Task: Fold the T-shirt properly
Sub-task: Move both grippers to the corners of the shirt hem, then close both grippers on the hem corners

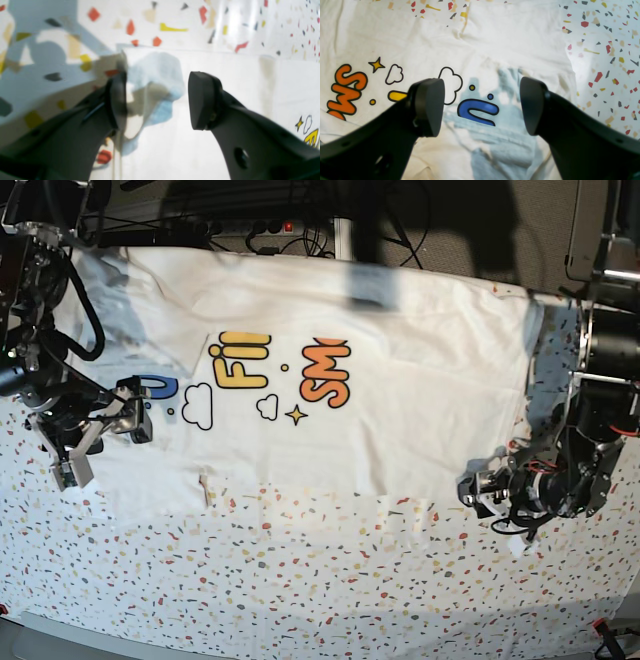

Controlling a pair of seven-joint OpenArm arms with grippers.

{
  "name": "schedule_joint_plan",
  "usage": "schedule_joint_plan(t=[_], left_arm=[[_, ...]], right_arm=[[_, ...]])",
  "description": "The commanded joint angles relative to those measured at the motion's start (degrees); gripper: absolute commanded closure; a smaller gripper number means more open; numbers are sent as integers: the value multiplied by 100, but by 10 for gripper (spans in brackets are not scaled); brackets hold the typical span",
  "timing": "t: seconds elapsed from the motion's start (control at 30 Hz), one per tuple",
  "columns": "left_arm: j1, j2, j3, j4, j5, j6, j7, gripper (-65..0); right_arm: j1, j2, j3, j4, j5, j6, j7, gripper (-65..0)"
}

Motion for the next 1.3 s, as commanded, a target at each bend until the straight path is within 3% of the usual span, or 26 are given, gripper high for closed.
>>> schedule_joint_plan(t=[0.0,0.27,0.47,0.57,0.7,0.73,0.97,1.17,1.27], left_arm=[[-179,-24,-11,142,-63,-52,-48,-359],[-109,-26,-11,157,-33,-52,-520,-358],[-94,-26,-11,157,549,-50,-903,-345],[-94,-26,-11,157,693,52,-907,-265],[-133,-26,-11,157,691,142,-1043,-29],[-146,-28,-11,160,688,140,-1067,0],[-160,-28,-11,160,688,140,-1095,0],[-162,-26,-11,160,688,140,-1097,0],[-162,-26,-11,160,686,140,-1099,0]], right_arm=[[94,96,46,98,31,-28,125,-460],[94,94,46,98,31,-28,140,-460],[94,94,46,98,28,-28,138,-460],[94,94,46,98,31,-28,140,-460],[96,94,46,96,28,-26,321,-460],[111,94,46,96,17,-26,407,-460],[879,94,46,-691,-562,-98,501,-460],[2168,101,35,-2568,-800,-98,890,-460],[2962,98,35,-3794,-1274,-94,1080,-460]])
